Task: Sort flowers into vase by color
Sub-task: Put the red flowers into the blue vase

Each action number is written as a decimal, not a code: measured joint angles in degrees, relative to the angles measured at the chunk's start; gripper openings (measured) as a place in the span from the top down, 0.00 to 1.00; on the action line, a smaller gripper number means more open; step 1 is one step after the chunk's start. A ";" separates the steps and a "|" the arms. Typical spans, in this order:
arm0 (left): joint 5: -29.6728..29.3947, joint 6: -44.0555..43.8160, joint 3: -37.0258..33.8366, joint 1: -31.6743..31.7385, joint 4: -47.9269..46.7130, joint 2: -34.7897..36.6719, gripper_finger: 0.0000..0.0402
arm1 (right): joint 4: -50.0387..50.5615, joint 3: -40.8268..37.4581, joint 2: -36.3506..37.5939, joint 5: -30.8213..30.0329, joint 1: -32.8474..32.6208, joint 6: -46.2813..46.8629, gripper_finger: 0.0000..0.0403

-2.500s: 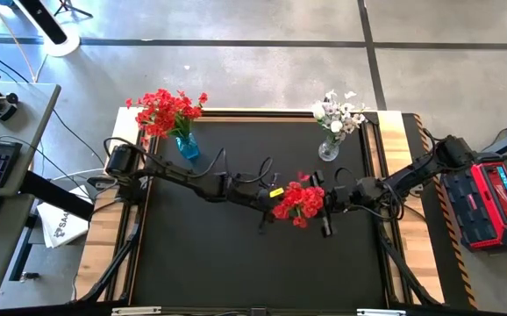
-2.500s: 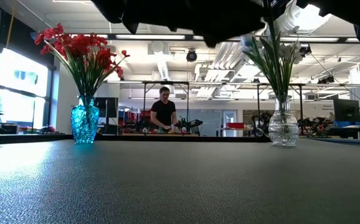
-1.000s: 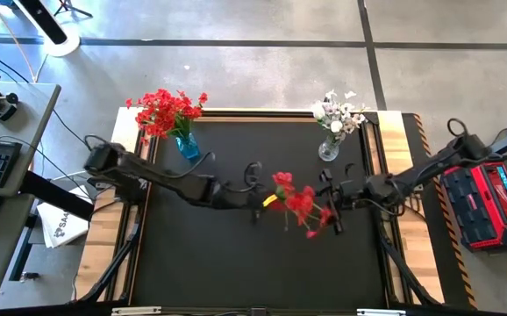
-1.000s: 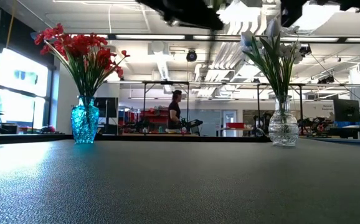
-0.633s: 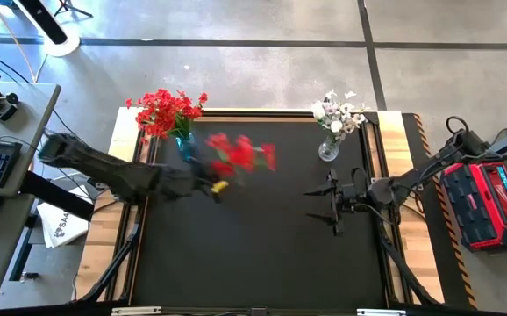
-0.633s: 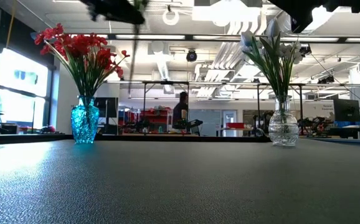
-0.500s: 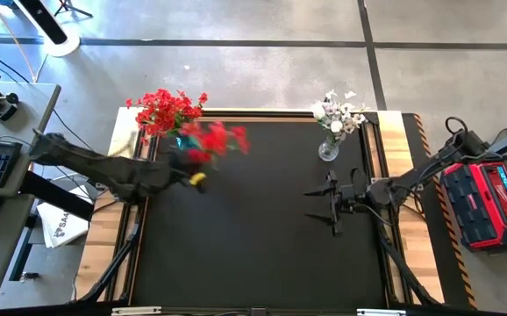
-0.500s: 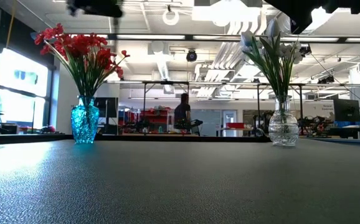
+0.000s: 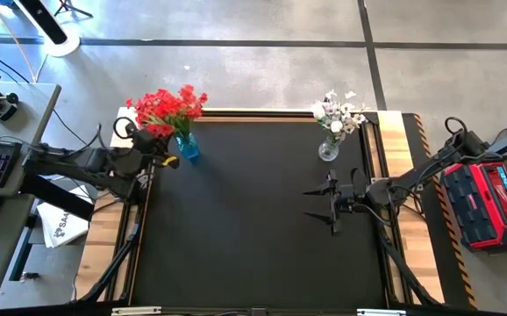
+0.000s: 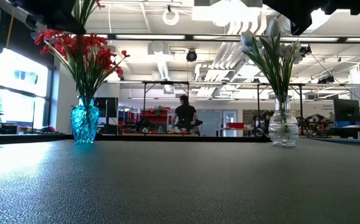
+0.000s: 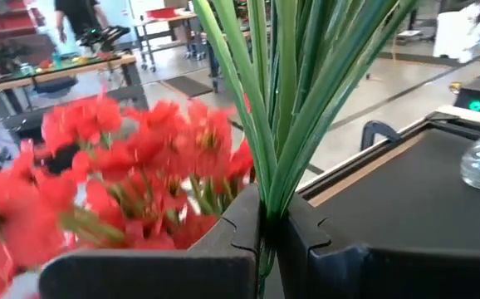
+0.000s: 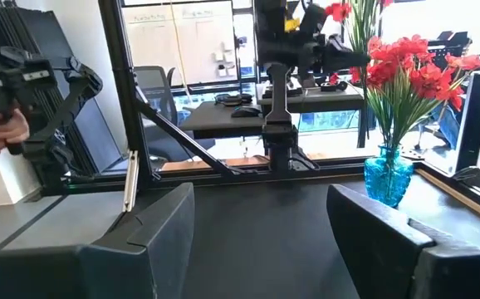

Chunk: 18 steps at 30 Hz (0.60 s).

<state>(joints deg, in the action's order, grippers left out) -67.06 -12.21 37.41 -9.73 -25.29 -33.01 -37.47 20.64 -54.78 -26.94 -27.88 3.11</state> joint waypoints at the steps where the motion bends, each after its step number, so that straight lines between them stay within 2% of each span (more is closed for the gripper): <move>1: -0.03 -0.40 -1.09 0.50 0.68 0.16 0.99 | 0.01 0.00 0.00 0.00 0.00 0.30 0.39; 8: 0.13 3.03 -6.64 4.40 11.41 0.30 0.99 | 0.00 0.00 0.00 0.02 0.02 0.52 0.39; 13: 6.17 5.14 -6.06 5.77 17.89 0.30 0.99 | -0.02 0.00 0.00 0.02 0.13 1.13 0.39; 18: 4.43 12.70 -5.99 6.80 19.77 0.30 0.99 | -0.02 0.00 0.00 0.01 0.13 0.98 0.39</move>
<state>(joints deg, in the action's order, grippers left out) -62.63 0.49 31.42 -2.94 -5.52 -32.71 -37.50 20.64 -54.78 -26.93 -27.75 4.09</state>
